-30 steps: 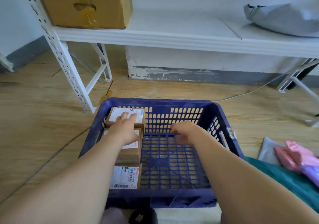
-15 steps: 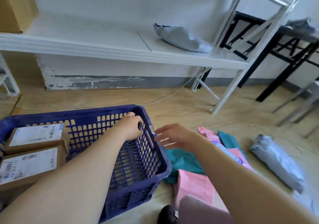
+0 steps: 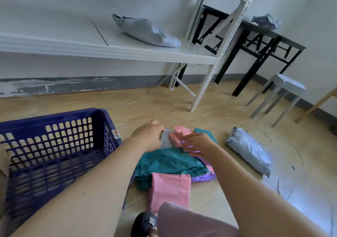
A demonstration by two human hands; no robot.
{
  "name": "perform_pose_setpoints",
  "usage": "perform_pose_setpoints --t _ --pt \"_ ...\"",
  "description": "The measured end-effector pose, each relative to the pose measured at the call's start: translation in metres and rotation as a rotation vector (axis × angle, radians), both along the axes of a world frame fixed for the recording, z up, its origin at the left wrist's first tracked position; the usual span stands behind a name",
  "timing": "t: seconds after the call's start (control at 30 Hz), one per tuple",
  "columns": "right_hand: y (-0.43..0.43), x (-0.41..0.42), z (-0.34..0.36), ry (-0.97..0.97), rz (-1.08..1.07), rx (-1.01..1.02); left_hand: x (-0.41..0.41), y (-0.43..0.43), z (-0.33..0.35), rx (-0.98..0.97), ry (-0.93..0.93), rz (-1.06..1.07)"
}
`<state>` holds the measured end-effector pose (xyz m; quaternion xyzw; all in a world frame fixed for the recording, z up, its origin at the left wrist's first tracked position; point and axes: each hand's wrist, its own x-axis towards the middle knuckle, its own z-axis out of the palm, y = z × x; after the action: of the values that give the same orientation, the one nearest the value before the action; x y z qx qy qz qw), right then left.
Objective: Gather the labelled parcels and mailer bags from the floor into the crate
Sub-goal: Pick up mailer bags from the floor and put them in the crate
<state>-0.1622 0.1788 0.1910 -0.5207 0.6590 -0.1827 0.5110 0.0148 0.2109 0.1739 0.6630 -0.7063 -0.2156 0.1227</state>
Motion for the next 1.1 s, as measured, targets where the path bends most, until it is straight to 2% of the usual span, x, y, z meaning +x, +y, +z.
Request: perform_pose_setpoints --t 0.2,0.4,0.47,0.67,0.77,0.83,0.93,1.1 --pt "-0.026 -0.002 -0.021 0.088 0.014 -0.056 -0.022 -0.006 -0.035 0.054 -0.021 -0.050" --pt "-0.045 -0.006 -0.051 0.329 0.215 -0.078 -0.037 -0.018 -0.075 0.155 -0.095 -0.084" --pt "-0.048 -0.014 -0.074 0.344 0.155 -0.097 -0.042 -0.026 -0.088 0.179 -0.089 -0.073" --pt "-0.016 -0.039 -0.179 0.341 -0.066 0.137 -0.062 -0.043 -0.130 0.285 -0.099 -0.134" --pt "-0.021 -0.038 -0.202 0.376 -0.126 0.204 -0.064 -0.048 -0.146 0.392 -0.121 -0.144" --pt "-0.023 -0.032 -0.208 0.327 -0.156 0.295 -0.062 -0.049 -0.157 0.440 -0.136 -0.138" --pt "-0.028 -0.019 -0.222 0.290 -0.063 0.400 -0.060 -0.056 -0.179 0.494 -0.176 -0.118" --pt "-0.030 -0.013 -0.232 0.298 -0.019 0.346 -0.066 -0.057 -0.202 0.620 -0.217 -0.102"
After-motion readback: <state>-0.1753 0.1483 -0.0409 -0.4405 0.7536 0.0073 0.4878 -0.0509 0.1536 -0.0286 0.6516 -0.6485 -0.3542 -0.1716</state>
